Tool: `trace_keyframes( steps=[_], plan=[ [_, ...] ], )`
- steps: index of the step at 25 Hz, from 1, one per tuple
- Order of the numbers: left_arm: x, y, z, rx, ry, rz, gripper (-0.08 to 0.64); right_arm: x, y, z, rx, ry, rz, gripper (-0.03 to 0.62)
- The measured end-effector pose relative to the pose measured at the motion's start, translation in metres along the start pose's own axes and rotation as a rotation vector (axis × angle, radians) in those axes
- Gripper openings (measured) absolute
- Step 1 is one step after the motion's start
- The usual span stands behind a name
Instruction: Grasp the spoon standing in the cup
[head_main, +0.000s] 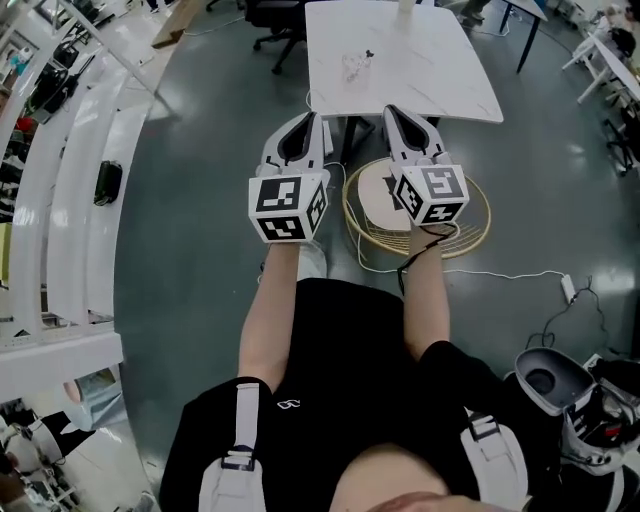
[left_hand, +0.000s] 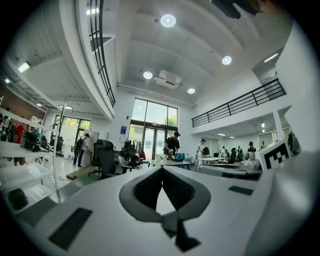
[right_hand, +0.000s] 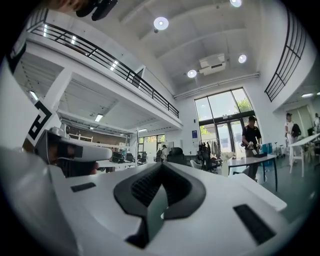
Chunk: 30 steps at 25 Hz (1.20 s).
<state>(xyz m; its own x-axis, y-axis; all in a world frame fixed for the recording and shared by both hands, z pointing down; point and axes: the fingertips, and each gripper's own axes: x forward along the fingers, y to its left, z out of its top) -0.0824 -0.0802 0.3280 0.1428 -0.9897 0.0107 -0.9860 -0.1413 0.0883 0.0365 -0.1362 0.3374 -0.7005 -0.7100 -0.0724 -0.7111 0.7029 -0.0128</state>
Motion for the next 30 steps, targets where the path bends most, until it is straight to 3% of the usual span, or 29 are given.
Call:
trace_keyframes(
  steps=[6,9,15,22,25,30],
  plan=[
    [0.071,0.053,-0.01,-0.063,0.052,-0.028,0.015,0.08,-0.012,-0.024,0.015,0.063,-0.003,0.006],
    [0.105,0.077,-0.033,-0.114,0.119,-0.041,0.015,0.117,-0.018,-0.039,0.013,0.099,-0.007,0.006],
    [0.15,0.099,-0.069,-0.173,0.23,-0.1,0.015,0.155,-0.043,-0.062,0.043,0.159,-0.093,0.006],
    [0.174,0.102,-0.091,-0.224,0.317,-0.164,0.015,0.144,-0.062,-0.081,0.065,0.242,-0.199,0.006],
    [0.178,0.089,-0.1,-0.218,0.345,-0.198,0.015,0.132,-0.077,-0.093,0.123,0.258,-0.241,0.006],
    [0.192,0.074,-0.106,-0.193,0.381,-0.218,0.015,0.138,-0.09,-0.105,0.187,0.257,-0.236,0.006]
  ],
)
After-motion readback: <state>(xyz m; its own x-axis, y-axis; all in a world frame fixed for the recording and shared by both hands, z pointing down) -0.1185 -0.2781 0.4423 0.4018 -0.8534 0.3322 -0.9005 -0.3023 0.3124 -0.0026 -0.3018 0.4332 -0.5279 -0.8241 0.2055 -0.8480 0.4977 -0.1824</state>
